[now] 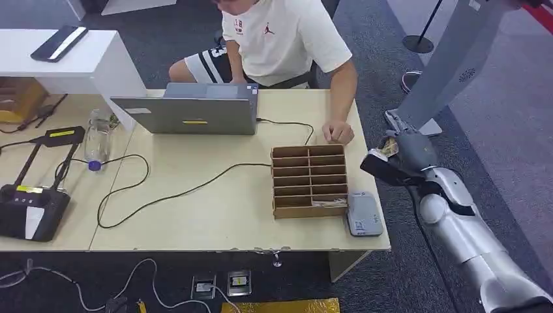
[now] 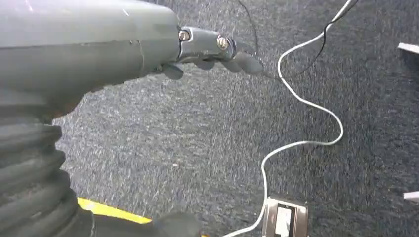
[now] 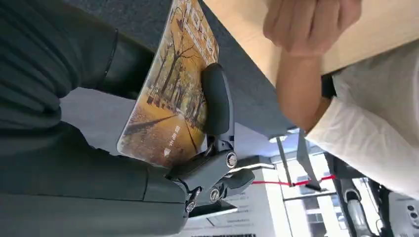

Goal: Pass the card to the sensor for recognition and then transmit it.

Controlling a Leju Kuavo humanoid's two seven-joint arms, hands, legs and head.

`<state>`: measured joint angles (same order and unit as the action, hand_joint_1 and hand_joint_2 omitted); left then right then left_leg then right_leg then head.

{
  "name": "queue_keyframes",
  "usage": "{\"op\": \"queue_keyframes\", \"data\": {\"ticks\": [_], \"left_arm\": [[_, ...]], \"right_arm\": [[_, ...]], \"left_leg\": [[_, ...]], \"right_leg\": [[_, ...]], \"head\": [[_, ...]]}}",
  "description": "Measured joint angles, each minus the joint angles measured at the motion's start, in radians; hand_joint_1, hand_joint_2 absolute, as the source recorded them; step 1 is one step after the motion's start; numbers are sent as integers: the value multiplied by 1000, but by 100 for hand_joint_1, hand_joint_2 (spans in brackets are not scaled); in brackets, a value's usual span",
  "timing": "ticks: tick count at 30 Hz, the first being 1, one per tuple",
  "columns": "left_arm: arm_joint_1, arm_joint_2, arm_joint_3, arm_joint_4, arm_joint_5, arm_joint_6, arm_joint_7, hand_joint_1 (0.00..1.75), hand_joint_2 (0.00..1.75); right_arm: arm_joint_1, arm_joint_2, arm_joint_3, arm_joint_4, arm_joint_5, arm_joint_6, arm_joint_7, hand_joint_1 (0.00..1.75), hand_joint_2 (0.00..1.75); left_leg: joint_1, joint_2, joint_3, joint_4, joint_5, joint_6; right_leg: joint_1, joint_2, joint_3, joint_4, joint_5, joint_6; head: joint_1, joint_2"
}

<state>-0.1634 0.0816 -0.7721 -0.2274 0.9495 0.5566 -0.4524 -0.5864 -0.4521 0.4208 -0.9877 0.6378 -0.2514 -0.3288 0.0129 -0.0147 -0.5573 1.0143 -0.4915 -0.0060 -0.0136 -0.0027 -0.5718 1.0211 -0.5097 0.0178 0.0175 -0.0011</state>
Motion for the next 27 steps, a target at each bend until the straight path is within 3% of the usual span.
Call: {"op": "queue_keyframes", "data": {"ticks": [16, 27], "left_arm": [[0, -1, 0, 0, 13, 7, 0, 0, 175], [-1, -3, 0, 0, 15, 9, 0, 0, 175]], "right_arm": [[90, -50, -15, -75, 7, 89, 45, 175, 175], [157, -55, -13, -140, 13, 130, 81, 175, 175]], "left_leg": [[0, 0, 0, 0, 0, 0], [0, 0, 0, 0, 0, 0]], "right_leg": [[0, 0, 0, 0, 0, 0], [0, 0, 0, 0, 0, 0]], "head": [[1, 0], [0, 0]]}}
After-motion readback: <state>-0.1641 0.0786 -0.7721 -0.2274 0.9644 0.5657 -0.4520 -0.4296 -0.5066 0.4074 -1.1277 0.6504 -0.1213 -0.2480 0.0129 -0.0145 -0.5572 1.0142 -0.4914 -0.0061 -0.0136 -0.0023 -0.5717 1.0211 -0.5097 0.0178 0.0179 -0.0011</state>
